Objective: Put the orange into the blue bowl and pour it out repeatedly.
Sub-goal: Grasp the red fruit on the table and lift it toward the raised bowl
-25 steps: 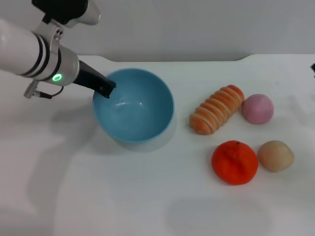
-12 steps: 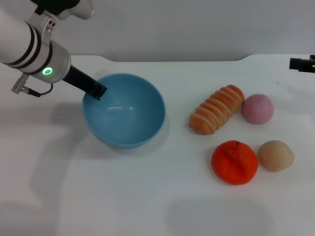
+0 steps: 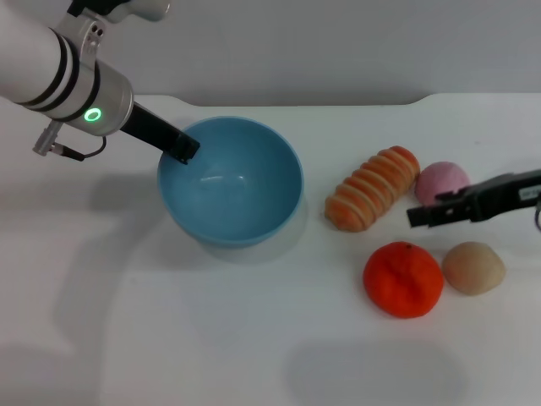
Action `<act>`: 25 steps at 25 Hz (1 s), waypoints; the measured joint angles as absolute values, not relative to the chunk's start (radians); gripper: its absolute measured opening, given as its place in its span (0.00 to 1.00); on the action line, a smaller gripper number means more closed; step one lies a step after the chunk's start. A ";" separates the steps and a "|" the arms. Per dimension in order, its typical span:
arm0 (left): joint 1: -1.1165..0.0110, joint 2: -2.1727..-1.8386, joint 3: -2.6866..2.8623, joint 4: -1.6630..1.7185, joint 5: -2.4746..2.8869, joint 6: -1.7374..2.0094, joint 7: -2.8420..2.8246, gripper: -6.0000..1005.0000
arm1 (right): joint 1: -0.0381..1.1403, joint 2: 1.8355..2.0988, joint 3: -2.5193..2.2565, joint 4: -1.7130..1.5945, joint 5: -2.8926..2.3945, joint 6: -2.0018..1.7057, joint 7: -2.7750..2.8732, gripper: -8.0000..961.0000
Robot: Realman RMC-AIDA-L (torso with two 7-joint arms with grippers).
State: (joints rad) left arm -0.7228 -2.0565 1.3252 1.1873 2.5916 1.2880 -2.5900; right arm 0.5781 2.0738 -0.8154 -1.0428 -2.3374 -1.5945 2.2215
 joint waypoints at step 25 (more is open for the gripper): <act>-0.695 -2.056 1.327 1.163 2.598 1.265 -2.582 0.01 | 0.625 2.067 -0.901 -0.808 -2.348 -1.488 2.189 0.38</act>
